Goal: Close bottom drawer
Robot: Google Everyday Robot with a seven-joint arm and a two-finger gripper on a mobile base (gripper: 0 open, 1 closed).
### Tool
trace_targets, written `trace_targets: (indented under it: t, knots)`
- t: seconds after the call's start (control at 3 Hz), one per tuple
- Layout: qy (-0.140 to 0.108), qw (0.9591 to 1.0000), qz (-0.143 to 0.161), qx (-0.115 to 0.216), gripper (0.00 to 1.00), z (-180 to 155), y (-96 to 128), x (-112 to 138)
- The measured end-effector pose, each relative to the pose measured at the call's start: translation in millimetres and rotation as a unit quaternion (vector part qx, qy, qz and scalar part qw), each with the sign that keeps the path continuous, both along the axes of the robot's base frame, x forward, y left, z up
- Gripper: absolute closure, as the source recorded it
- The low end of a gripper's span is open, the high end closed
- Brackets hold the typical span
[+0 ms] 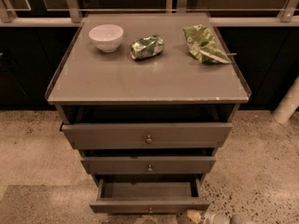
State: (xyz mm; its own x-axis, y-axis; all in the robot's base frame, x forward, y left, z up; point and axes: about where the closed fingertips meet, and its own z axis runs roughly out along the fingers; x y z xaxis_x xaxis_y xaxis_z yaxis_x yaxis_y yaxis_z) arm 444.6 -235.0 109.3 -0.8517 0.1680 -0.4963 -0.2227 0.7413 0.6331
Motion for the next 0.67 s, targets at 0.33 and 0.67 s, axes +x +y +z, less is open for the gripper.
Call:
trace_targets:
  t: [0.33,0.67]
  knots:
    - [-0.027,0.9996,-0.003,-0.01,1.0,6.2,0.9,16.3]
    - [-0.043,0.999,-0.004,-0.016,1.0,10.6,2.4,23.6]
